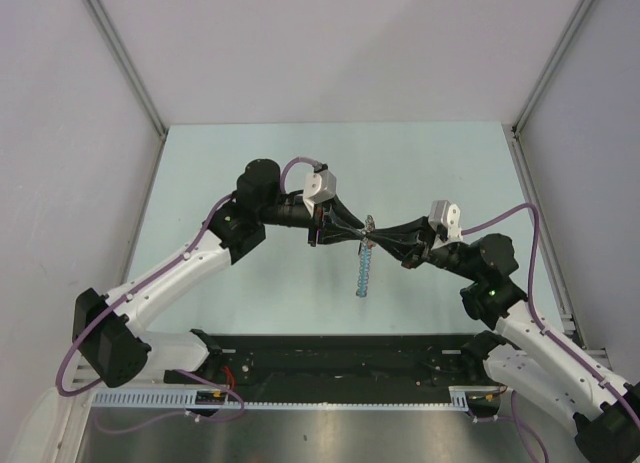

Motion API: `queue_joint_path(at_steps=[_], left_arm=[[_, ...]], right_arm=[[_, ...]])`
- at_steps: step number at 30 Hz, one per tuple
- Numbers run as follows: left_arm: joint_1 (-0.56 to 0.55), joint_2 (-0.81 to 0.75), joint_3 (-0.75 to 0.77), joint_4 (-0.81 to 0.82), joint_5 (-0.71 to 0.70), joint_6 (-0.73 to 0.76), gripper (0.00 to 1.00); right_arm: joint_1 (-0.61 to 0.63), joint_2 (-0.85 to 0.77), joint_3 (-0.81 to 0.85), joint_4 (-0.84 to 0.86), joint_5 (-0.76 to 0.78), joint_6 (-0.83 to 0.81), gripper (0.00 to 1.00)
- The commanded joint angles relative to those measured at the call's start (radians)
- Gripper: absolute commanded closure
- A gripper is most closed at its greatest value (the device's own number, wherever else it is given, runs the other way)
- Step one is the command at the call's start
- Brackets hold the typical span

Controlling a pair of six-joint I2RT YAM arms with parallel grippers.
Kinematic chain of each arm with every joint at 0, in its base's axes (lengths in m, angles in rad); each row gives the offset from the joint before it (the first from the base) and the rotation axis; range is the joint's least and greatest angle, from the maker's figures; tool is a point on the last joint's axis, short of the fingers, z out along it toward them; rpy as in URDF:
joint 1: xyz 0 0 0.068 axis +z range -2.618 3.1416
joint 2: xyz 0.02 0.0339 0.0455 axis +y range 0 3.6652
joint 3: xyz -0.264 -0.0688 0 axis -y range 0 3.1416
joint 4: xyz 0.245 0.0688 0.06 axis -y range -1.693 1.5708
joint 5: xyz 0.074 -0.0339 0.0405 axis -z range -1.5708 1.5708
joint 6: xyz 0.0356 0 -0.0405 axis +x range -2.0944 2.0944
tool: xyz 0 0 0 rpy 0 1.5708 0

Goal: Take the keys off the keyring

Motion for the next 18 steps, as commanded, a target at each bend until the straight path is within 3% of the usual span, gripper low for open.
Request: queue_joint_path(at_steps=[1,4,5,7,14,18], left_arm=[[-0.002,-0.021,0.037,0.024,0.015,0.003,0.72],[-0.002,-0.021,0.035,0.019,0.018,0.011,0.85],[-0.004,-0.021,0.035,0.018,0.018,0.011,0.93],[-0.002,-0.024,0.035,0.015,0.012,0.014,1.0],[-0.002,-0.024,0.031,-0.018,-0.026,0.043,1.0],[-0.004,-0.024,0.034,-0.037,-0.039,0.075,1.0]], right_arm=[[0.008,-0.01,0.006,0.045,0.013,-0.02,1.0],[0.007,-0.008,0.006,0.039,0.017,-0.023,1.0],[0.008,-0.008,0.006,0.033,0.017,-0.026,1.0],[0.01,-0.007,0.006,0.009,0.022,-0.037,1.0],[0.01,-0.02,0.006,-0.065,0.073,-0.06,1.0],[0.01,-0.034,0.012,-0.125,0.079,-0.118,0.92]])
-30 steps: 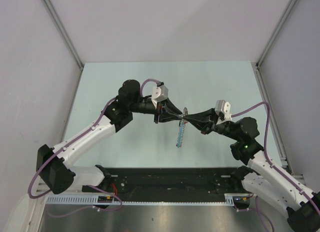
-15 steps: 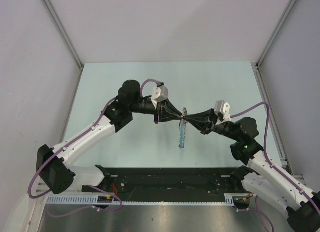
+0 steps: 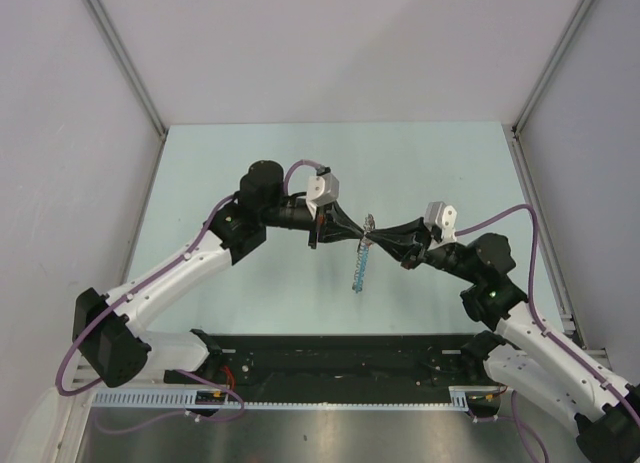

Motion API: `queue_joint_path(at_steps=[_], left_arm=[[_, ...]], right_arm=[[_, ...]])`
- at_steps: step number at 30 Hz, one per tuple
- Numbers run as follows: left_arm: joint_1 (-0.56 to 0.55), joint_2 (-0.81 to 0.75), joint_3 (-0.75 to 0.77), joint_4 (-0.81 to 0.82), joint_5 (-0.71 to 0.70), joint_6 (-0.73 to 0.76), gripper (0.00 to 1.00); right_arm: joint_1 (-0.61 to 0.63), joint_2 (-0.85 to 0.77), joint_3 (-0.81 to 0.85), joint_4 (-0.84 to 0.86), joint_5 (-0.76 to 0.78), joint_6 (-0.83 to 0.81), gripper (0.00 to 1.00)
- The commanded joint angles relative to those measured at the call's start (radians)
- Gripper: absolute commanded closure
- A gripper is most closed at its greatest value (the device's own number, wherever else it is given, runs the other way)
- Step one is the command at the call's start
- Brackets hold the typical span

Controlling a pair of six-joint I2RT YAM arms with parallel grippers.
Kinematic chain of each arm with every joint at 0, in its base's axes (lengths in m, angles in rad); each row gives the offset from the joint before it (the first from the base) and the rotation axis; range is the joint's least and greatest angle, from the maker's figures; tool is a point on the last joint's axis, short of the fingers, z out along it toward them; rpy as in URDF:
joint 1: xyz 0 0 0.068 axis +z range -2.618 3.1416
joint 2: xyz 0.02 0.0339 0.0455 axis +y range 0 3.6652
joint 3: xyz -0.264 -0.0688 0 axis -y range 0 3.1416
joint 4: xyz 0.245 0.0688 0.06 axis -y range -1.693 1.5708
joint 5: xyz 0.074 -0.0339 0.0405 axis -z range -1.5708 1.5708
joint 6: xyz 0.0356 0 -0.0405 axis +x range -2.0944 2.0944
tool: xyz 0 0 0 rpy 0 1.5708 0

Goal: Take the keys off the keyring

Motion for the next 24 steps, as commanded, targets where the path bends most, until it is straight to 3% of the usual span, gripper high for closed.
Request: queue_joint_path(at_steps=[1,10,18,24], left_arm=[[-0.001,-0.024,0.034,-0.014,-0.023,0.052,1.0],[-0.001,-0.01,0.046,-0.054,-0.02,0.085,1.0],[-0.002,0.005,0.066,-0.139,-0.039,0.137,1.0],[-0.002,0.007,0.067,-0.163,-0.052,0.16,1.0]], right_arm=[[0.003,-0.028,0.017,-0.082,0.029,-0.081,0.91],[0.003,-0.017,0.066,-0.2,0.011,-0.163,0.84],[0.006,-0.005,0.138,-0.307,0.003,-0.216,0.7],[0.006,0.058,0.25,-0.5,-0.034,-0.245,0.65]])
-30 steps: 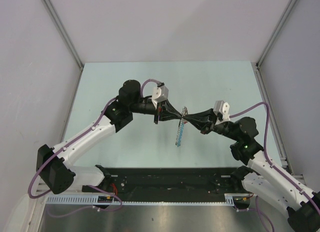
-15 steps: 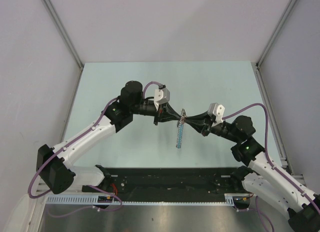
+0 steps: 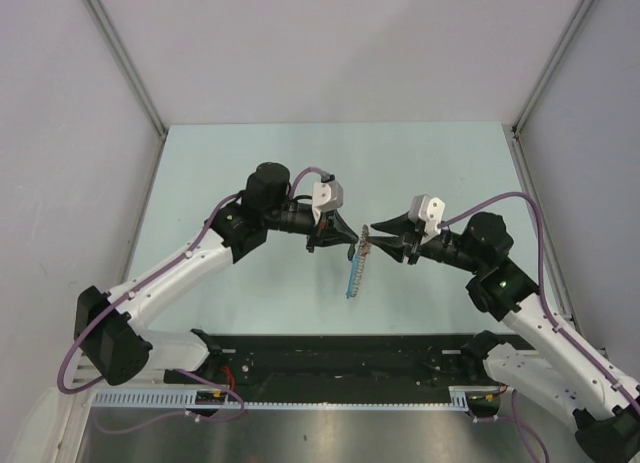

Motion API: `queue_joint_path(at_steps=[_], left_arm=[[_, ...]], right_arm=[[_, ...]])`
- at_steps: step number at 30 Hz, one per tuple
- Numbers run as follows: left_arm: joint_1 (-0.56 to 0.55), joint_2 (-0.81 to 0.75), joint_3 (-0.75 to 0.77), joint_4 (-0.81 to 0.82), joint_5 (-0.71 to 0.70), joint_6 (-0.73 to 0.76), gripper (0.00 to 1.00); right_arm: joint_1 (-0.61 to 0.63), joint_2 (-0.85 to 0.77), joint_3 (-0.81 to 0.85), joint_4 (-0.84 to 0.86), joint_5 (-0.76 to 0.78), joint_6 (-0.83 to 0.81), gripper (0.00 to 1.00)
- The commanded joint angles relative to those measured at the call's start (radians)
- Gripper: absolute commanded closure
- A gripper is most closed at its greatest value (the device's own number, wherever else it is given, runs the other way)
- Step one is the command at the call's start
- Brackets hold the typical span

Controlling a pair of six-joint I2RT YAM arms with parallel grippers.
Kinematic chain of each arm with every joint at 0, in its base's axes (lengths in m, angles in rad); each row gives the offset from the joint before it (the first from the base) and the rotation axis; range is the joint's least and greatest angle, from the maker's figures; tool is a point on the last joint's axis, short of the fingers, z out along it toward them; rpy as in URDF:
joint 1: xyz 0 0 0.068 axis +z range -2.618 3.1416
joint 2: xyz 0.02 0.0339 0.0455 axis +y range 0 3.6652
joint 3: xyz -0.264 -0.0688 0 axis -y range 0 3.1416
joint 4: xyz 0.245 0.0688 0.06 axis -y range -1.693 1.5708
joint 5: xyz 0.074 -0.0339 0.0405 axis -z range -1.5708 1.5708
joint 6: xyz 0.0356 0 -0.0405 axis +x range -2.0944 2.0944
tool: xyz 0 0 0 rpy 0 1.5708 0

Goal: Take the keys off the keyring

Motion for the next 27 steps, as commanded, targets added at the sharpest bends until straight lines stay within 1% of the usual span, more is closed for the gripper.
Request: queue_joint_path(at_steps=[1,5,11,13,16,23,24,25,26,27], left_arm=[[-0.001,-0.008,0.054,0.001,0.005,0.037,1.0],[-0.001,-0.01,0.038,0.02,0.016,0.036,1.0],[-0.001,-0.009,0.034,0.016,0.018,0.042,1.0],[-0.001,-0.008,0.034,0.018,0.022,0.043,1.0],[-0.001,-0.008,0.034,0.018,0.024,0.043,1.0],[-0.001,-0.006,0.034,0.017,0.032,0.044,1.0],[-0.001,-0.006,0.034,0.015,0.033,0.043,1.0],[-0.001,-0.005,0.034,0.015,0.033,0.043,1.0],[-0.001,-0.005,0.034,0.013,0.033,0.043,0.99],[-0.001,-0.005,0.034,0.01,0.033,0.045,0.99]], right_arm=[[0.004,0.042,0.103,-0.146,-0.036,-0.034,0.66],[0.004,0.091,0.113,-0.178,-0.083,-0.024,0.66],[0.009,0.114,0.113,-0.181,-0.094,-0.017,0.65],[0.009,0.12,0.113,-0.178,-0.089,-0.02,0.66],[0.014,0.128,0.113,-0.168,-0.088,-0.02,0.71],[0.043,0.143,0.113,-0.146,-0.059,-0.039,0.74],[0.053,0.146,0.113,-0.14,-0.051,-0.048,0.76],[0.058,0.151,0.111,-0.137,-0.045,-0.051,0.82],[0.066,0.152,0.113,-0.134,-0.036,-0.056,0.88],[0.076,0.154,0.113,-0.134,0.001,-0.065,1.0]])
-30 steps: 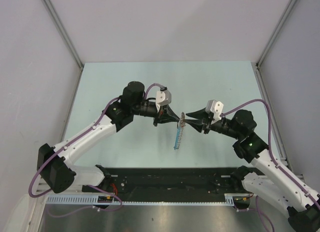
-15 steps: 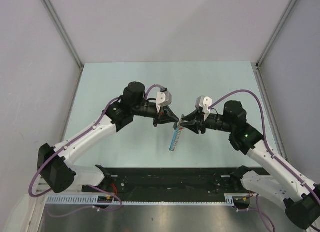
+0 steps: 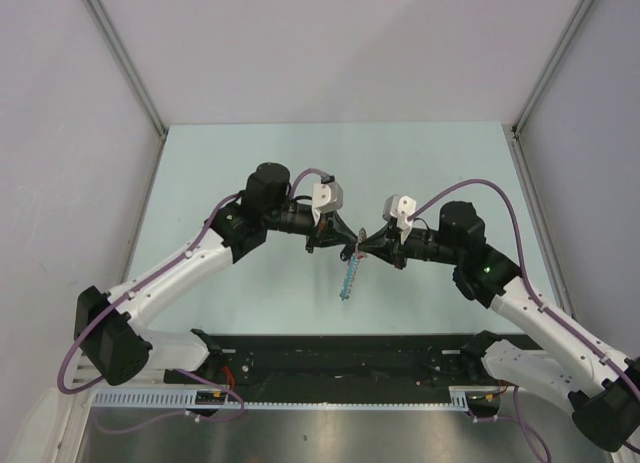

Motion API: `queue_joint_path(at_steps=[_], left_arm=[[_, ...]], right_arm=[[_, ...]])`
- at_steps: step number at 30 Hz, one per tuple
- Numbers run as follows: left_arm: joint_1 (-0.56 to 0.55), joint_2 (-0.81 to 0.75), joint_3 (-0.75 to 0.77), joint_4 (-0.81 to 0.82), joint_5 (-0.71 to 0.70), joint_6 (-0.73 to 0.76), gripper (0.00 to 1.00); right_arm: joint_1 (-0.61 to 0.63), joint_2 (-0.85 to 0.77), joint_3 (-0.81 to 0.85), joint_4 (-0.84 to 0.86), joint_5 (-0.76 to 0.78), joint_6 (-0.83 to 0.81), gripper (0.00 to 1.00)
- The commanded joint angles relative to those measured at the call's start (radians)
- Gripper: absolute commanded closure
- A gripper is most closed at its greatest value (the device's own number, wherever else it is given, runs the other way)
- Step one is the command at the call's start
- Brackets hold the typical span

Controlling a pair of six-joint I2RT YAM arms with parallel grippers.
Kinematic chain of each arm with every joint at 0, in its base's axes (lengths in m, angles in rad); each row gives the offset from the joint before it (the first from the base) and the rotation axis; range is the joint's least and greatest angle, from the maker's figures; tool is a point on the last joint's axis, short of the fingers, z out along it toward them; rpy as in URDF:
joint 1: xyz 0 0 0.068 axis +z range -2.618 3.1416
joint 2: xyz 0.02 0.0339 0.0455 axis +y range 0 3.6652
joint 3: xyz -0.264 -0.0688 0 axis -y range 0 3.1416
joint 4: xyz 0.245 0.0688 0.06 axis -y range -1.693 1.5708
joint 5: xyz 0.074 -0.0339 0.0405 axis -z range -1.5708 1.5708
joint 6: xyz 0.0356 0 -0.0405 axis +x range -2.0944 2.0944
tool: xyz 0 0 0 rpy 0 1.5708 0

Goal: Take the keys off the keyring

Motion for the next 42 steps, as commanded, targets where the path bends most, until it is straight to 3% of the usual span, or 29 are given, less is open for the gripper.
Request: queue_joint_path(at_steps=[1,6,22,26,32,42], left_arm=[[-0.001,-0.008,0.036,0.02,0.025,0.027,1.0],[0.002,-0.018,0.034,-0.036,-0.043,0.07,0.99],[0.016,-0.045,0.028,-0.115,-0.179,0.108,1.0],[0.014,-0.039,0.024,-0.109,-0.173,0.089,1.0],[0.016,-0.051,-0.011,-0.043,-0.142,0.027,1.0],[0.039,-0.09,-0.042,0.016,-0.264,0.004,1.0]], right_arm=[[0.038,0.008,0.033,0.043,0.069,-0.029,1.0],[0.042,-0.03,0.033,0.036,0.159,-0.01,1.0],[0.029,-0.09,0.028,0.048,0.162,0.027,1.0],[0.027,-0.087,0.025,0.074,0.147,0.054,1.0],[0.027,-0.105,-0.033,0.246,0.13,0.135,1.0],[0.019,-0.14,-0.034,0.22,0.182,0.135,1.0]])
